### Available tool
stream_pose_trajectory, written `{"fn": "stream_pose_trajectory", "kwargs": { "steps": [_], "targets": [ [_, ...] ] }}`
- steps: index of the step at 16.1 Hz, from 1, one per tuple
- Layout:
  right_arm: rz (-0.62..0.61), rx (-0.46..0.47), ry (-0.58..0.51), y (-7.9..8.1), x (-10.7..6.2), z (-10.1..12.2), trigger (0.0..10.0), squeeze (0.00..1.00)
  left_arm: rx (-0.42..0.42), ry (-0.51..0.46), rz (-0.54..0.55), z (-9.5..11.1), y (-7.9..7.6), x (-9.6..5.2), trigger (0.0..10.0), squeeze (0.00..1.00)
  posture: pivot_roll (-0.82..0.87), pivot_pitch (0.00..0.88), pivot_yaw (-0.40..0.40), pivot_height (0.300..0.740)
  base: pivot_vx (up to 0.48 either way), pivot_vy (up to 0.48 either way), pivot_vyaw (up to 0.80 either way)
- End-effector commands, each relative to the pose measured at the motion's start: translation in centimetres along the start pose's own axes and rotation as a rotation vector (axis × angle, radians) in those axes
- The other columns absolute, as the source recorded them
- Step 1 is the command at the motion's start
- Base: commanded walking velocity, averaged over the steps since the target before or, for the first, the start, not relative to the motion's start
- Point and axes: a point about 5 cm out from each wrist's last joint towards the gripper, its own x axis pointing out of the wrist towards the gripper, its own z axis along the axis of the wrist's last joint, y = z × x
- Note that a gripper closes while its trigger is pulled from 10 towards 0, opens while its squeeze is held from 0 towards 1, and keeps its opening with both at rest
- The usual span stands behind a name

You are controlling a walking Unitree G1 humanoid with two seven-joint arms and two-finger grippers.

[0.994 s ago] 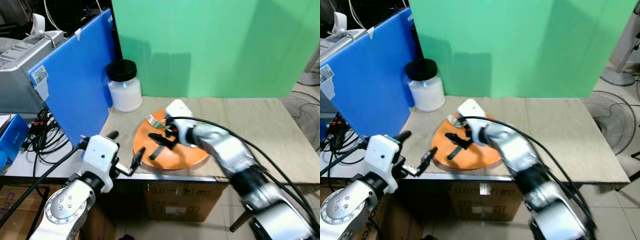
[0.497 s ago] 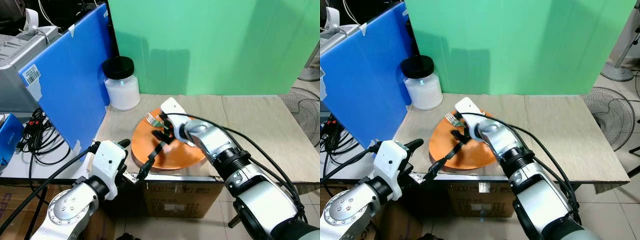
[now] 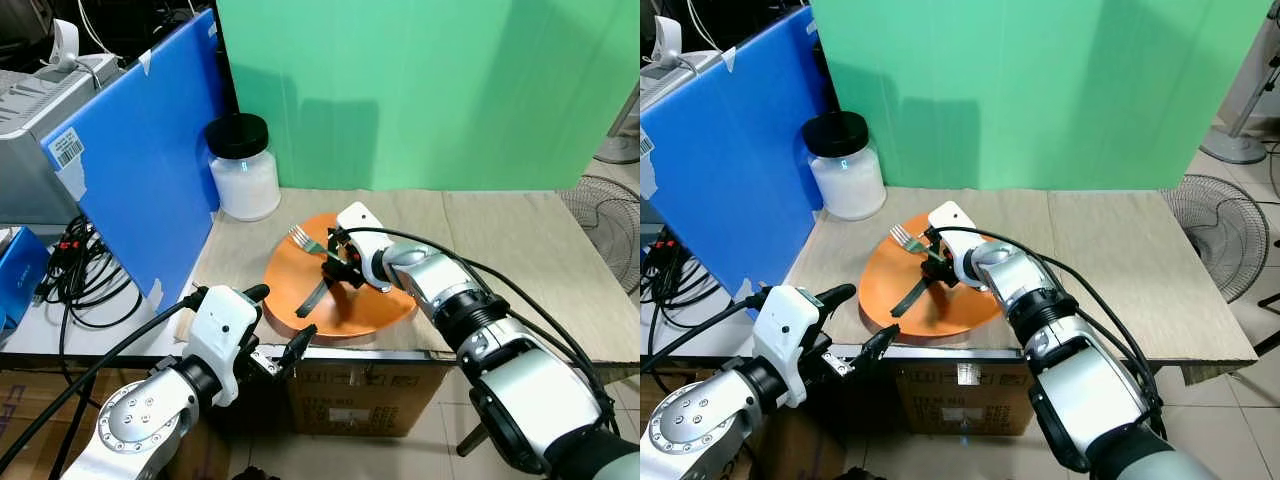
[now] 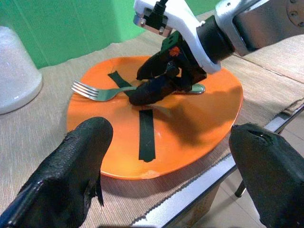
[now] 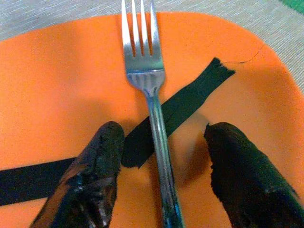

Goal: Setting the table

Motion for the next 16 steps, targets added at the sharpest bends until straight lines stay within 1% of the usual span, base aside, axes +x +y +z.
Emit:
{"fn": "stream_pose_trajectory", "kwargs": {
  "steps": [1, 4, 7, 16],
  "targets": [
    [-0.004, -0.008, -0.023, -0.3, -0.1, 0.7, 0.0, 0.00, 0.014, 0.002, -0.010, 0.2, 0.0, -0.1, 10.0, 0.00, -0.06, 0.000, 0.052, 0.740, 0.000, 0.000, 0.00],
    [0.013, -0.013, -0.018, -0.1, 0.1, 0.6, 0.0, 0.00, 0.016, 0.005, -0.014, 0.2, 0.0, -0.2, 10.0, 0.00, -0.06, 0.000, 0.050, 0.740, 0.000, 0.000, 0.00],
    [0.051, -0.002, 0.016, 0.3, 0.3, -0.2, 0.0, 0.00, 0.018, 0.010, -0.020, 0.1, -0.1, -0.2, 10.0, 0.00, -0.06, 0.000, 0.049, 0.740, 0.000, 0.000, 0.00],
    [0.069, 0.010, 0.031, 0.4, 0.4, -0.6, 0.0, 0.00, 0.025, 0.011, -0.028, 0.0, -0.1, 0.0, 10.0, 0.00, -0.06, 0.000, 0.052, 0.740, 0.000, 0.000, 0.00]
  ]
}}
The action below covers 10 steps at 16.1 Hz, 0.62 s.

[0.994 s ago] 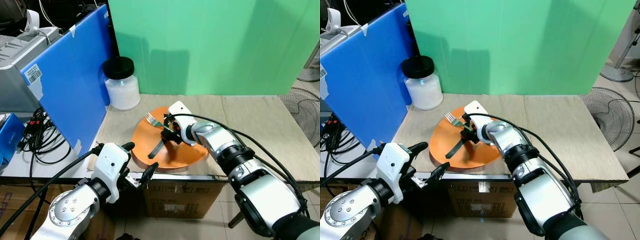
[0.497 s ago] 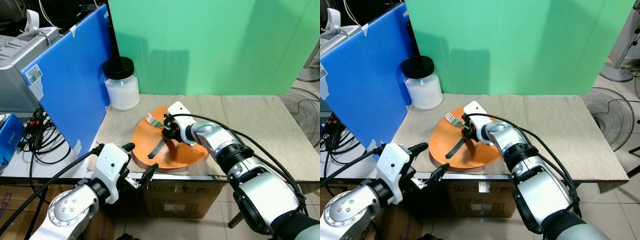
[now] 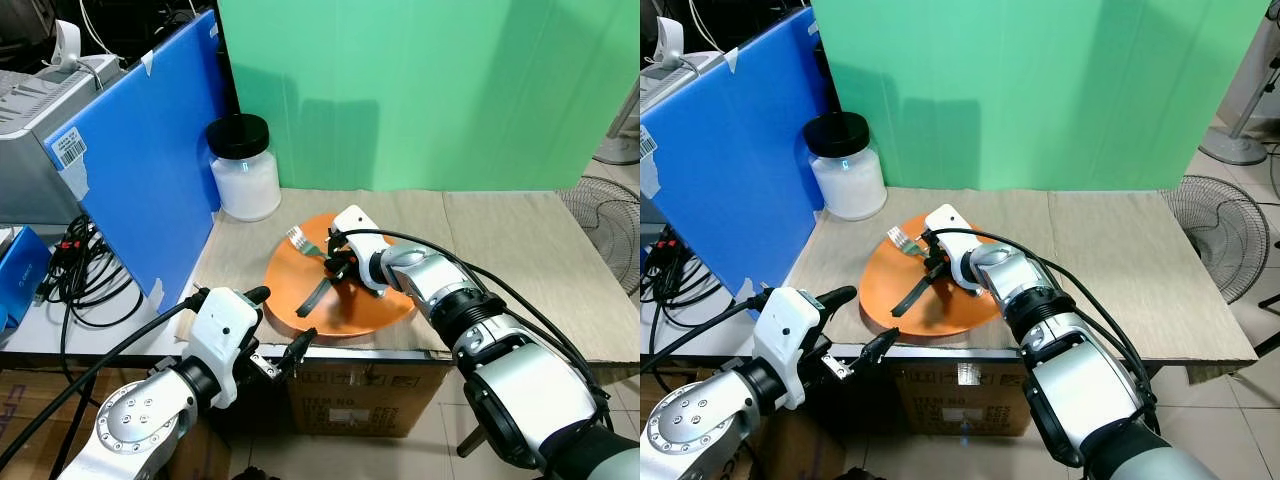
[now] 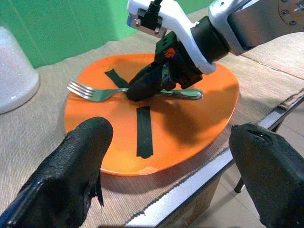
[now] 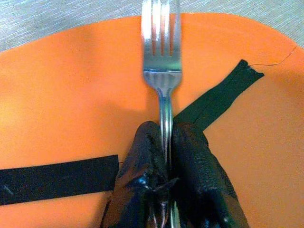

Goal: Setting the table

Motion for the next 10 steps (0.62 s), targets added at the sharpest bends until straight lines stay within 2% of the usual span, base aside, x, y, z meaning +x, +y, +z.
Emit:
{"fn": "stream_pose_trajectory", "kwargs": {
  "steps": [1, 6, 9, 10],
  "targets": [
    [-0.002, 0.005, 0.033, -0.1, 0.0, -0.3, 0.0, 0.00, 0.013, 0.000, -0.010, 0.1, 0.0, 0.1, 10.0, 0.00, -0.06, 0.000, 0.052, 0.740, 0.000, 0.000, 0.00],
    [-0.007, 0.046, 0.011, -0.3, -0.2, -0.4, 0.0, 0.00, 0.017, -0.002, -0.015, 0.2, 0.0, 0.3, 10.0, 0.00, -0.06, 0.000, 0.056, 0.740, 0.000, 0.000, 0.00],
    [-0.023, 0.111, -0.101, -1.8, -1.9, 0.5, 0.0, 0.00, 0.022, -0.025, 0.003, 0.6, 0.1, 0.6, 10.0, 0.00, -0.06, 0.000, 0.052, 0.740, 0.000, 0.000, 0.00],
    [-0.035, 0.150, -0.195, -2.4, -3.7, 1.2, 0.0, 0.00, 0.026, -0.042, 0.024, 0.9, 0.1, 0.7, 10.0, 0.00, -0.06, 0.000, 0.059, 0.740, 0.000, 0.000, 0.00]
  ]
}}
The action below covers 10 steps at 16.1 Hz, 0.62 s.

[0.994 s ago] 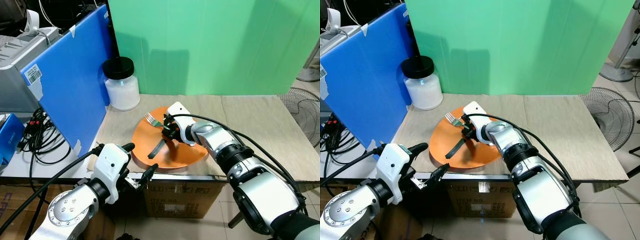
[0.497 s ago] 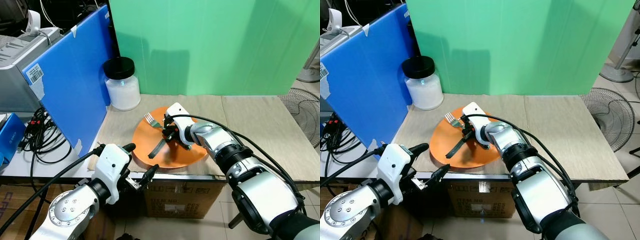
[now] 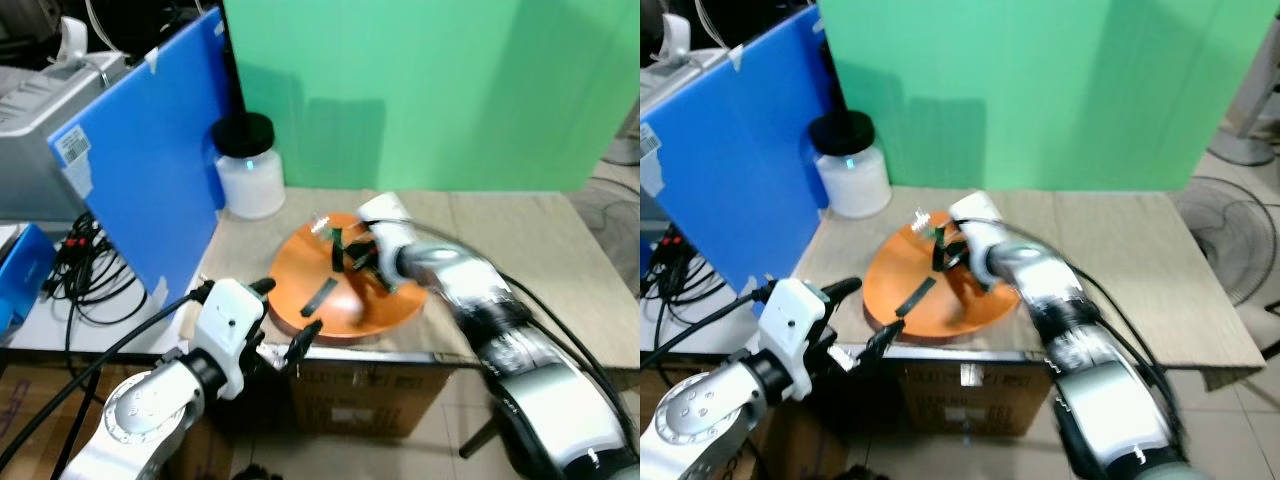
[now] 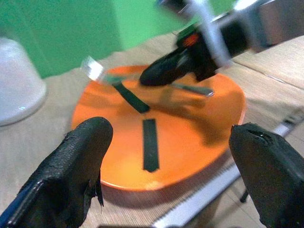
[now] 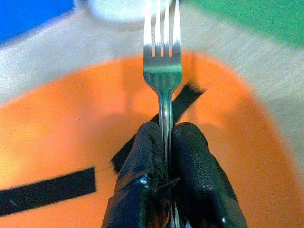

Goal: Setting the table

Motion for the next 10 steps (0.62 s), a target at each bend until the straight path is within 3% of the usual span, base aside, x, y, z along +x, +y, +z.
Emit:
{"fn": "stream_pose_trajectory", "kwargs": {
  "steps": [1, 10],
  "targets": [
    [0.015, 0.005, -0.051, 0.16, -0.32, 1.37, 0.0, 0.00, 0.014, -0.001, 0.008, 0.07, 0.10, 0.09, 10.0, 0.00, -0.06, 0.000, 0.059, 0.740, 0.000, 0.000, 0.00],
    [0.015, 0.005, -0.051, 0.16, -0.32, 1.37, 0.0, 0.00, 0.014, -0.001, 0.008, 0.07, 0.10, 0.09, 10.0, 0.00, -0.06, 0.000, 0.059, 0.740, 0.000, 0.000, 0.00]
  ]
}}
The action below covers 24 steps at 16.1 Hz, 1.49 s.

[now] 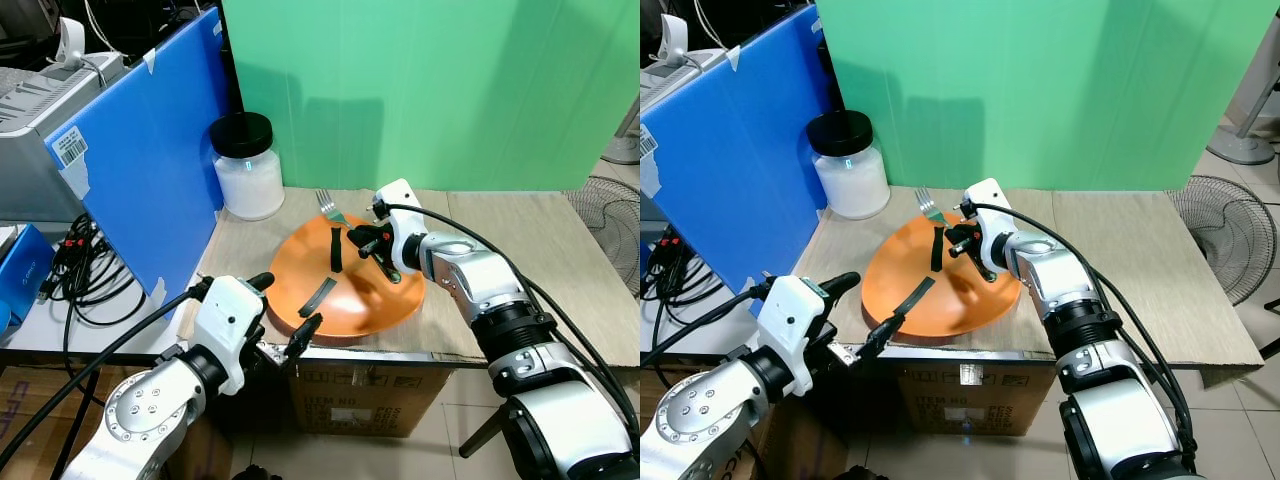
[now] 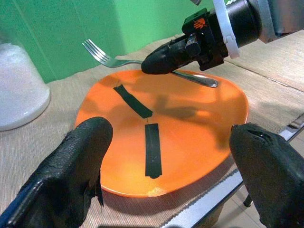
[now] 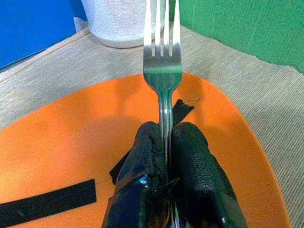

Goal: Setting the table

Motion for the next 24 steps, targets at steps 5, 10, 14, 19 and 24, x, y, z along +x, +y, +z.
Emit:
{"fn": "stream_pose_trajectory", "kwargs": {
  "steps": [5, 10, 14, 19, 24],
  "targets": [
    [0.015, -0.005, -0.019, 0.2, 0.0, 0.6, 0.0, 0.00, 0.011, 0.005, 0.003, 0.0, 0.0, 0.0, 10.0, 0.00, -0.06, 0.000, 0.059, 0.740, 0.000, 0.000, 0.00],
    [-0.210, 0.018, -0.406, 2.1, -9.1, 0.8, 10.0, 0.00, 0.019, -0.090, 0.432, 0.8, 3.3, 0.0, 10.0, 0.00, -0.11, 0.000, 0.053, 0.740, 0.000, 0.000, -0.64],
    [-0.207, 0.019, -0.434, 2.2, -9.1, 1.1, 10.0, 0.00, 0.023, -0.094, 0.427, 0.9, 3.3, 0.0, 10.0, 0.00, -0.11, 0.000, 0.053, 0.740, 0.000, 0.000, -0.80],
    [-0.498, 0.110, -0.432, 0.9, -12.5, -0.8, 10.0, 0.00, 0.018, -0.129, 0.456, 1.1, 3.2, 0.9, 10.0, 0.00, -0.14, 0.000, 0.065, 0.740, 0.000, 0.000, -0.80],
    [-0.594, 0.123, -0.403, 0.2, -13.8, -1.8, 10.0, 0.00, -0.005, -0.148, 0.485, 1.1, 3.2, 1.0, 10.0, 0.00, -0.15, 0.000, 0.071, 0.740, 0.000, 0.000, -0.80]
  ]
}}
